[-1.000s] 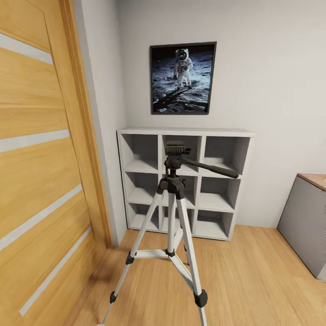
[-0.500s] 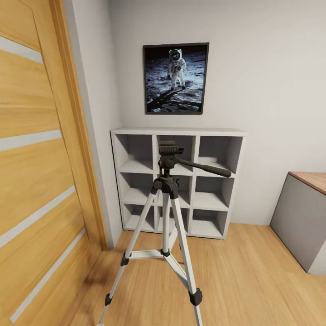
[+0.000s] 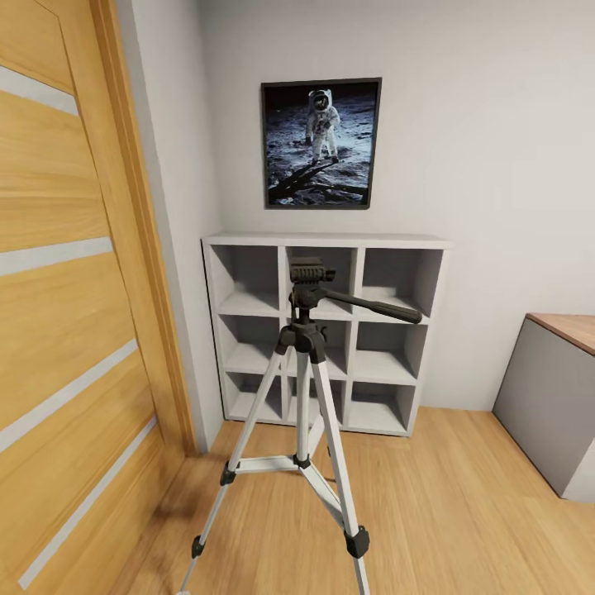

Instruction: Attach the digital camera to the camera tripod in the bedroom.

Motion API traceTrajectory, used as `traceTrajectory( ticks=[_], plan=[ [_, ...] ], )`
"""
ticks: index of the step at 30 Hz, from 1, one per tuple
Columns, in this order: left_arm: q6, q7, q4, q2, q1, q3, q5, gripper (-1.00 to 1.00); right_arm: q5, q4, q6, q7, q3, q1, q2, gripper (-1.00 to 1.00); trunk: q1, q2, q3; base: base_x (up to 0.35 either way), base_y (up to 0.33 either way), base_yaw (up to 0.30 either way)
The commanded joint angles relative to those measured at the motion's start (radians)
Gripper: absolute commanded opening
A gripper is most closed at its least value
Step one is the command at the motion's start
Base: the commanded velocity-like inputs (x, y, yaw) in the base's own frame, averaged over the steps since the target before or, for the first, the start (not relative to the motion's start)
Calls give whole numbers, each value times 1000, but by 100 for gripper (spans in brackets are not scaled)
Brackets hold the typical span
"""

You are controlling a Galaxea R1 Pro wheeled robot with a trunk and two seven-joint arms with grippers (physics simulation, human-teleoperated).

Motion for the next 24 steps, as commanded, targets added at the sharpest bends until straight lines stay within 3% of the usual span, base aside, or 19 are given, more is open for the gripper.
traceTrajectory(
  ticks=[1,24],
  plan=[
    [0,2,-1,0,0,7,-1,-100,7,3,-7,1,3,-1,0,100,0,-1,-1,0,0,0],
    [0,3,-1,0,0,7,0,-100,7,3,-5,1,2,-1,-1,100,0,-1,-1,0,0,0]
  ],
)
